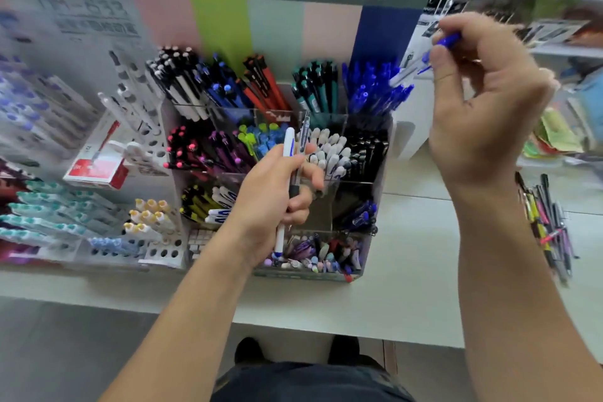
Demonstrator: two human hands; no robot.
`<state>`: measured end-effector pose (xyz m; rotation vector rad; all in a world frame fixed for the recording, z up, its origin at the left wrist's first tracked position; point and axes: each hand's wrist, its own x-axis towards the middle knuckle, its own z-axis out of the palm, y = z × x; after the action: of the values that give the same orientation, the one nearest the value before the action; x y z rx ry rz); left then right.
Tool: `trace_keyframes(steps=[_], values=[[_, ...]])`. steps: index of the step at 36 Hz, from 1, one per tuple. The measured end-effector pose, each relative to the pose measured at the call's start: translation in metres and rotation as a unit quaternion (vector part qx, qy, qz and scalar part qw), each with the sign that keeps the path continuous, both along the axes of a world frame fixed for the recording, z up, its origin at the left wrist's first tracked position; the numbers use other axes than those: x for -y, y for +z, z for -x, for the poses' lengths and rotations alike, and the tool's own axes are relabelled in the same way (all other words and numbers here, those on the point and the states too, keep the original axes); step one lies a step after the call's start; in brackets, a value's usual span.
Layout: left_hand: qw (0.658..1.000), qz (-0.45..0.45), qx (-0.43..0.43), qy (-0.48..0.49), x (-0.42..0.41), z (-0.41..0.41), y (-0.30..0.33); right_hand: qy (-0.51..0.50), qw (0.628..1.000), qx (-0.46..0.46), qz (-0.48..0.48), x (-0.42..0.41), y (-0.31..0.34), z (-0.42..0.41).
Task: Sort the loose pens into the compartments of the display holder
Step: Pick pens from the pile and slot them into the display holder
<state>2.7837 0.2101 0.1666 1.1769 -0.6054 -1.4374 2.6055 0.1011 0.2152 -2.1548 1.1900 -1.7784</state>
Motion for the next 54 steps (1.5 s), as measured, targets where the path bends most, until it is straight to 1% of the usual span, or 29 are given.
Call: trace_keyframes(steps=[1, 3, 5, 7, 10, 12, 15, 19, 21, 23, 25, 29, 31, 37, 40, 42, 44, 45, 46, 47, 49, 52, 53, 54], values=[[1.0, 0.0, 0.004, 0.005, -0.001, 0.0, 0.0, 0.014, 1.0, -0.022, 0.0, 0.001, -0.001, 0.0], [1.0, -0.003, 0.013, 0.015, -0.001, 0.002, -0.001, 0.046, 0.996, -0.067, -0.031, 0.007, -0.007, -0.004], [1.0, -0.005, 0.018, 0.022, -0.002, 0.005, 0.001, 0.07, 0.991, -0.077, -0.079, 0.014, -0.011, -0.009], [1.0, -0.002, 0.014, 0.023, -0.002, 0.008, 0.004, 0.067, 0.991, -0.06, -0.103, 0.021, -0.011, -0.012], [1.0, 0.017, -0.003, 0.015, -0.002, 0.013, 0.009, 0.034, 0.992, -0.054, -0.107, 0.029, -0.007, -0.016], [1.0, 0.027, -0.005, 0.009, -0.003, 0.016, 0.012, 0.024, 0.99, -0.048, -0.127, 0.033, -0.006, -0.016], [0.999, 0.041, 0.007, 0.004, -0.006, 0.018, 0.013, 0.026, 0.985, -0.005, -0.172, 0.036, -0.008, -0.011], [0.998, 0.054, 0.015, 0.01, -0.009, 0.018, 0.012, 0.059, 0.959, 0.052, -0.271, 0.029, -0.023, -0.009], [0.999, 0.046, 0.011, 0.019, -0.011, 0.017, 0.011, 0.066, 0.951, 0.066, -0.295, 0.025, -0.032, -0.009], [0.999, 0.039, 0.008, 0.03, -0.012, 0.016, 0.009, 0.056, 0.953, 0.062, -0.291, 0.022, -0.033, -0.012], [0.999, 0.036, 0.008, 0.039, -0.013, 0.015, 0.007, 0.052, 0.96, 0.037, -0.272, 0.015, -0.028, -0.02], [0.999, 0.029, -0.005, 0.046, -0.017, 0.01, 0.004, 0.047, 0.975, -0.077, -0.202, 0.006, -0.022, -0.034], [0.998, 0.025, -0.018, 0.045, -0.019, 0.008, 0.003, 0.028, 0.976, -0.109, -0.187, 0.006, -0.023, -0.034], [0.998, 0.011, -0.061, 0.028, -0.029, -0.002, 0.0, 0.002, 0.98, -0.108, -0.166, 0.006, -0.032, -0.032], [0.996, 0.005, -0.083, 0.021, -0.031, -0.005, 0.0, -0.039, 0.981, -0.122, -0.146, 0.007, -0.032, -0.031], [0.996, 0.008, -0.09, 0.016, -0.032, -0.006, -0.001, -0.052, 0.988, -0.098, -0.112, -0.002, -0.027, -0.034], [0.996, 0.014, -0.09, 0.013, -0.032, -0.008, -0.003, -0.028, 0.994, -0.074, -0.078, -0.019, -0.021, -0.042], [0.996, 0.017, -0.086, 0.012, -0.032, -0.009, -0.004, 0.009, 0.993, -0.068, -0.096, -0.03, -0.02, -0.047], [0.997, 0.02, -0.076, 0.008, -0.032, -0.01, -0.005, 0.057, 0.985, -0.056, -0.15, -0.04, -0.021, -0.052], [0.998, 0.024, -0.06, 0.0, -0.033, -0.011, -0.006, 0.104, 0.968, -0.041, -0.227, -0.048, -0.025, -0.058], [0.999, 0.033, -0.021, -0.024, -0.036, -0.012, -0.009, 0.167, 0.918, -0.002, -0.359, -0.063, -0.038, -0.066], [0.999, 0.034, 0.012, -0.036, -0.041, -0.012, -0.012, 0.238, 0.835, 0.117, -0.482, -0.078, -0.05, -0.07], [0.999, 0.028, 0.011, -0.03, -0.043, -0.013, -0.012, 0.25, 0.81, 0.147, -0.51, -0.081, -0.049, -0.07], [0.999, 0.021, 0.005, -0.025, -0.044, -0.014, -0.013, 0.258, 0.793, 0.162, -0.528, -0.081, -0.049, -0.069]])
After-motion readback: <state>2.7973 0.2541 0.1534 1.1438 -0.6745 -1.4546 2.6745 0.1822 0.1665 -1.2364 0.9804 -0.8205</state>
